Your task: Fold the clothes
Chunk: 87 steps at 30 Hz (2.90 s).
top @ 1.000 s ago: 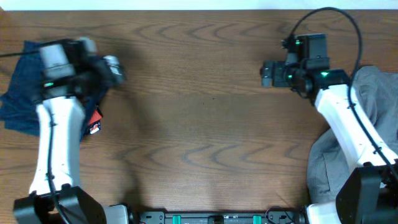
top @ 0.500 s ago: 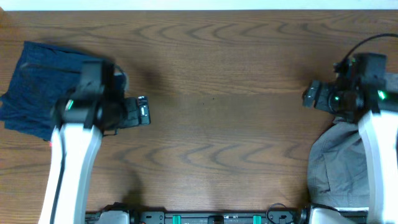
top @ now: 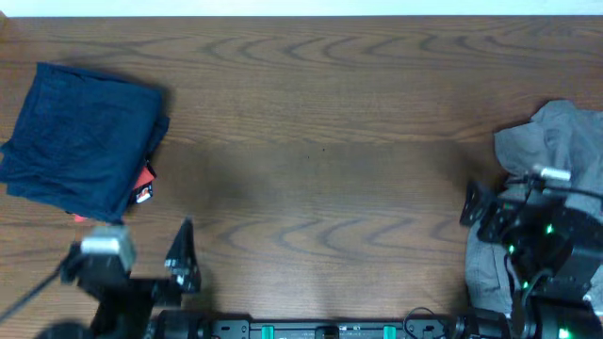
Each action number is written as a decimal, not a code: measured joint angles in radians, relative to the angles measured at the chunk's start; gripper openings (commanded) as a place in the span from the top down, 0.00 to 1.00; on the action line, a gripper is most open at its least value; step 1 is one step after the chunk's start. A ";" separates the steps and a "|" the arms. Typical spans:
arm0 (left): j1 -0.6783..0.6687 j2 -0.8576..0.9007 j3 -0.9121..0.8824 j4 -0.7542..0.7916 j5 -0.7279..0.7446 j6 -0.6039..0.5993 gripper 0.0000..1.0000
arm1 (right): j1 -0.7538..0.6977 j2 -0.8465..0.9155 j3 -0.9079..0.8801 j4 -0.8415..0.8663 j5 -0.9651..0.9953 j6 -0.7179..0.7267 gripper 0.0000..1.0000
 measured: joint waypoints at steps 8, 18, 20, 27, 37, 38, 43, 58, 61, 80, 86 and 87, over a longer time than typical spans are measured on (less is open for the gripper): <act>0.000 -0.130 -0.001 -0.003 -0.008 0.000 0.02 | 0.000 -0.044 -0.006 -0.289 0.000 -0.003 0.01; 0.000 -0.129 -0.005 -0.089 -0.011 0.000 0.02 | 0.047 -0.044 -0.010 -0.359 0.094 -0.008 0.01; 0.000 -0.129 -0.005 -0.119 -0.011 0.000 0.02 | 0.047 -0.044 -0.010 -0.360 0.172 -0.008 0.01; 0.000 -0.129 -0.006 -0.246 -0.011 0.000 0.02 | 0.062 -0.089 -0.011 -0.359 0.286 -0.008 0.01; 0.000 -0.129 -0.009 -0.359 -0.011 0.000 0.02 | 0.166 -0.293 -0.088 -0.264 0.269 -0.009 0.01; 0.000 -0.129 -0.009 -0.359 -0.011 0.000 0.02 | 0.171 -0.322 -0.117 -0.191 0.259 -0.009 0.01; 0.000 -0.129 -0.011 -0.359 -0.011 0.000 0.02 | 0.187 -0.436 -0.311 0.169 0.215 -0.022 0.01; 0.000 -0.129 -0.013 -0.361 -0.011 0.000 0.02 | 0.211 -0.509 -0.720 0.692 0.107 -0.120 0.01; 0.000 -0.129 -0.013 -0.359 -0.011 0.000 0.02 | 0.211 -0.510 -0.720 0.692 0.105 -0.127 0.01; 0.000 -0.129 -0.013 -0.360 -0.011 0.000 0.02 | 0.212 -0.509 -0.720 0.692 0.103 -0.134 0.01; 0.000 -0.129 -0.013 -0.360 -0.011 0.000 0.02 | 0.211 -0.509 -0.720 0.692 0.103 -0.134 0.01; 0.000 -0.129 -0.013 -0.360 -0.011 0.000 0.02 | 0.212 -0.509 -0.720 0.692 0.103 -0.134 0.01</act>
